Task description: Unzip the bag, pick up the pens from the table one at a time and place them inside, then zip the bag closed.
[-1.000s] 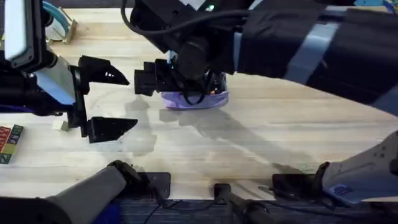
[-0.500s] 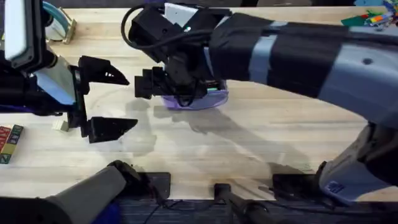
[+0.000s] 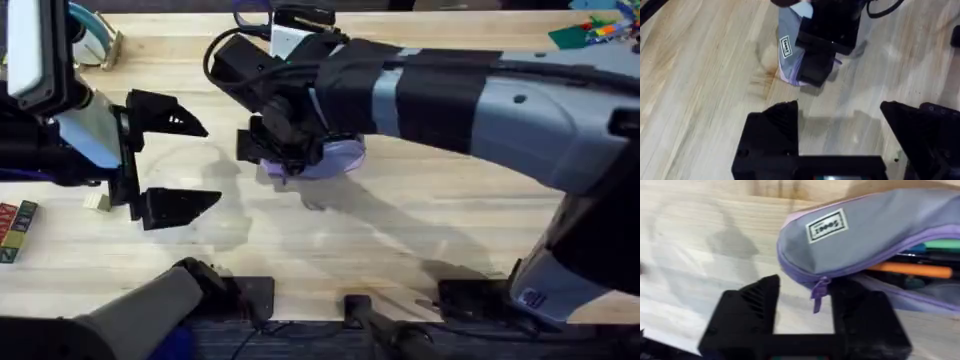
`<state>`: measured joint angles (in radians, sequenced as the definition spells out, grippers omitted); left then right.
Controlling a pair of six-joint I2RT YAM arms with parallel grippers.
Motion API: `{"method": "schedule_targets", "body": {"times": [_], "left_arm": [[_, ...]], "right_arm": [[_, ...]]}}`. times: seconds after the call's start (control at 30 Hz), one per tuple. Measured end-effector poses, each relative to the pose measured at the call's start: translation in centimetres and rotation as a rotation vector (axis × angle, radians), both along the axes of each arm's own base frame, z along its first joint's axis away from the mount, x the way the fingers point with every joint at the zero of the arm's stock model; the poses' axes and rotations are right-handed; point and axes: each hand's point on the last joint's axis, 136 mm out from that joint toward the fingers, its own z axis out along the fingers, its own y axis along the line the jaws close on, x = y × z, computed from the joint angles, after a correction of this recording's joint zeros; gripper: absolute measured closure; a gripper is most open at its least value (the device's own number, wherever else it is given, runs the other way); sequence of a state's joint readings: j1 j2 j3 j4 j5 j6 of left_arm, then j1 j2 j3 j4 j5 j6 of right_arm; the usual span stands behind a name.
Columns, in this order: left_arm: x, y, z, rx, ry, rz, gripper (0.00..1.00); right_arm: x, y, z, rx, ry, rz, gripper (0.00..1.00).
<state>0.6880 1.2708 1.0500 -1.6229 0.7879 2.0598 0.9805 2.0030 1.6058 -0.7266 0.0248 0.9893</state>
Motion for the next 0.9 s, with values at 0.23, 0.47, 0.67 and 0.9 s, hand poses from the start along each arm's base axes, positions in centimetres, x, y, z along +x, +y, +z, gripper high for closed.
{"method": "schedule_targets", "body": {"times": [0.23, 0.47, 0.67, 0.9], "left_arm": [[0.0, 0.0, 0.0, 0.000, 0.000, 0.000, 0.007], [0.0, 0.0, 0.0, 0.000, 0.000, 0.000, 0.007], [0.0, 0.0, 0.0, 0.000, 0.000, 0.000, 0.007], [0.0, 0.0, 0.0, 0.000, 0.000, 0.000, 0.007]], "right_arm": [[0.3, -0.7, -0.3, -0.019, 0.001, -0.019, 0.681], [0.7, -1.1, -0.4, -0.025, 0.005, -0.032, 0.962], [0.8, -1.3, -0.4, -0.023, 0.014, -0.037, 0.971], [1.0, -1.5, -0.4, -0.016, 0.023, -0.013, 0.970]]}}
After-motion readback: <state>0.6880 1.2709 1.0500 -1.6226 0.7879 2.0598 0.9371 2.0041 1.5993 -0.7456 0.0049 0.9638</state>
